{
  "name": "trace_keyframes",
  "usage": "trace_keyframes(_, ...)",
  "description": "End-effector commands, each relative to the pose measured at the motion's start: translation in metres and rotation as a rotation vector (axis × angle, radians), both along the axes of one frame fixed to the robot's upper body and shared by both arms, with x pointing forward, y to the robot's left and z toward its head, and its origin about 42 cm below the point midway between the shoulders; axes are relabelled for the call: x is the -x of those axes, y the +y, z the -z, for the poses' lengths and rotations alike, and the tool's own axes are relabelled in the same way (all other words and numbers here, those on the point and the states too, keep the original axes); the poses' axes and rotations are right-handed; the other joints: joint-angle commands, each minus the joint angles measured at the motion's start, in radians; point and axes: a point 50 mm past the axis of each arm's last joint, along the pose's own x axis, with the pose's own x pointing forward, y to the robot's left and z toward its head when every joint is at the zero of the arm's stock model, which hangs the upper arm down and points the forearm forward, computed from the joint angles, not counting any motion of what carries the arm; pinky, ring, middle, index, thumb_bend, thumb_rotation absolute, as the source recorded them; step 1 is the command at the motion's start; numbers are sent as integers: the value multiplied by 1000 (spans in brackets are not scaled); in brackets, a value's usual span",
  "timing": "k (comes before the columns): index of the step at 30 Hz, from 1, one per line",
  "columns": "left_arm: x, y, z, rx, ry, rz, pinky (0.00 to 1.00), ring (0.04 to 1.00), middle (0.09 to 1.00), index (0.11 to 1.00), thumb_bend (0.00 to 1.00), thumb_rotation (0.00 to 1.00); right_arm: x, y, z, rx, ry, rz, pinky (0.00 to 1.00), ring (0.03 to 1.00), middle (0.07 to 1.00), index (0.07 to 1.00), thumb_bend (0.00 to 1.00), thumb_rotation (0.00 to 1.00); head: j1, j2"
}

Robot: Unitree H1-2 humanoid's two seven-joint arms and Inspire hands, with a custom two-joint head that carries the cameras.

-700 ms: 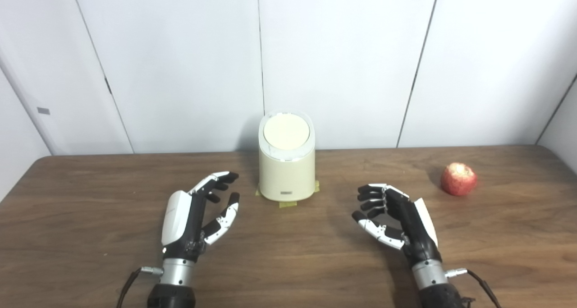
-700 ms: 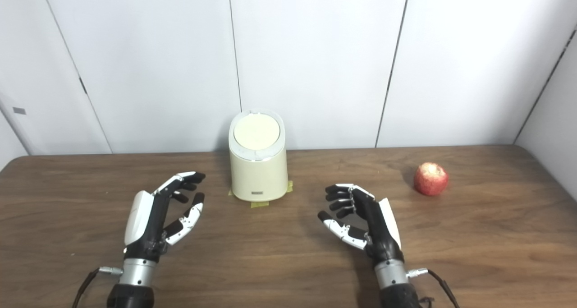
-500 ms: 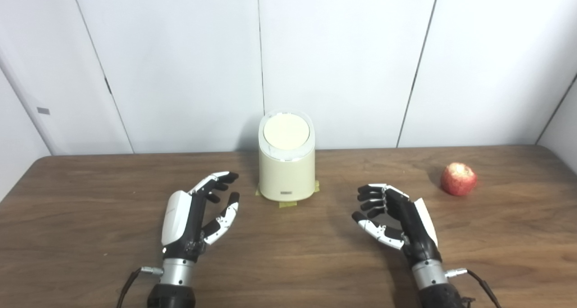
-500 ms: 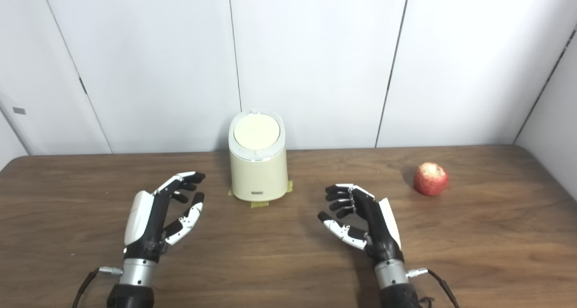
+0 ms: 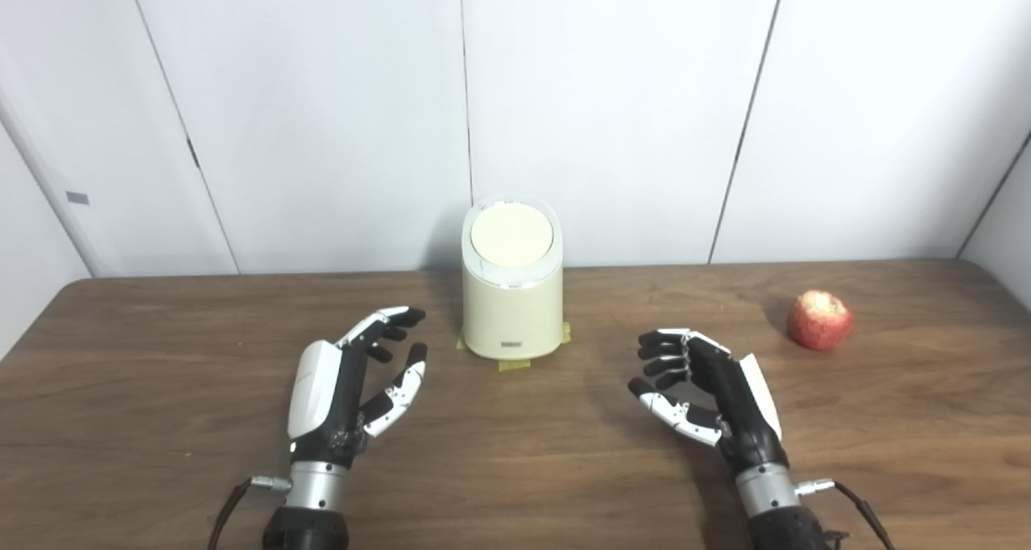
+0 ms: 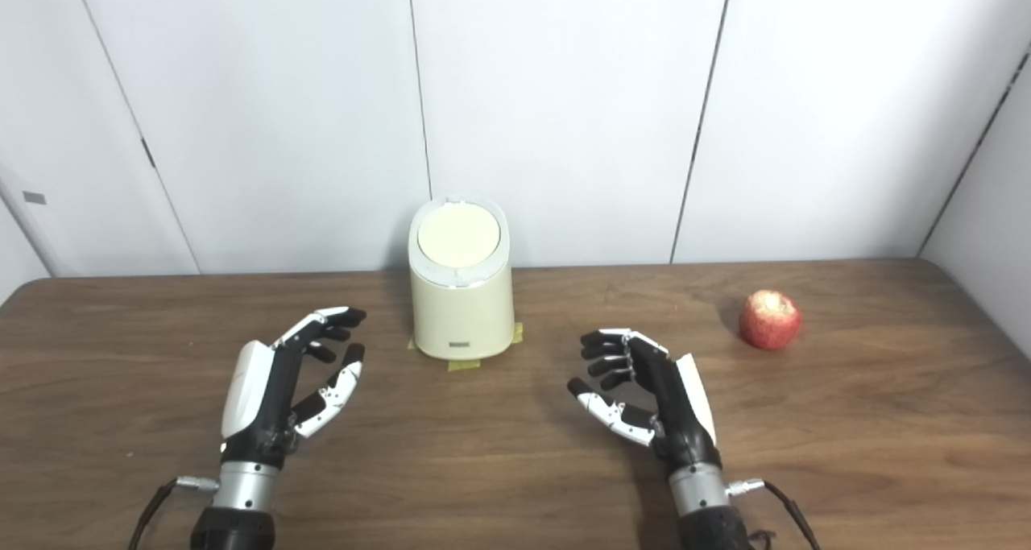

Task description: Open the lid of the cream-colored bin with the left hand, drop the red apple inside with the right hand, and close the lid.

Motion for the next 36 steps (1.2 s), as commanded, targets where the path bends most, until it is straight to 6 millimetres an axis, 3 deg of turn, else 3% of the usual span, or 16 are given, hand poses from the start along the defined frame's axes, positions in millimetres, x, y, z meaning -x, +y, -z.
trace_keyframes(1, 6, -1, 5, 21, 39, -16, 595, 716, 759, 756, 386, 574, -7, 0, -7, 3, -42, 1, 484, 573, 617, 621, 270, 153, 0, 0)
trace_keyframes(4, 0, -5, -12, 35, 55, -36, 645, 751, 790, 786, 524, 748, -8, 1, -6, 3, -32, 9, 491, 578, 623, 624, 281, 167, 0, 0)
trace_keyframes(6, -7, -8, -27, 34, 58, -41, 688, 790, 821, 817, 604, 810, -8, 1, -5, 5, -35, 9, 492, 578, 625, 628, 282, 177, 0, 0)
trace_keyframes(9, -24, -14, -57, -6, 67, -63, 739, 843, 872, 867, 642, 870, -8, 1, -5, 11, -40, 11, 485, 572, 619, 626, 281, 178, -3, 0)
trace_keyframes(12, -41, -17, -83, -47, 79, -78, 858, 942, 960, 944, 666, 913, -8, 2, -5, 7, -40, 12, 485, 570, 617, 626, 281, 171, -2, 0)
trace_keyframes(14, -54, -21, -99, -68, 76, -87, 964, 988, 992, 989, 694, 900, -8, 2, -4, -3, -39, 12, 488, 574, 617, 627, 281, 151, -2, 2)
trace_keyframes(16, -65, -25, -114, -84, 75, -93, 993, 998, 999, 998, 739, 859, -8, 2, -5, -5, -34, 14, 491, 578, 621, 628, 284, 161, -2, 3)
trace_keyframes(26, -106, -50, -169, -135, 96, -132, 1000, 1000, 1000, 1000, 954, 806, -8, 3, -6, 4, -31, 19, 492, 579, 624, 631, 282, 144, 3, 6)
trace_keyframes(31, -122, -62, -183, -217, 73, -176, 1000, 1000, 1000, 1000, 999, 745, -7, 3, -7, -6, -31, 16, 492, 580, 626, 631, 280, 157, 3, 12)
trace_keyframes(36, -135, -74, -184, -322, 64, -202, 1000, 1000, 1000, 1000, 994, 689, -5, 4, -8, -10, -27, 16, 496, 581, 628, 632, 280, 160, -2, 19)
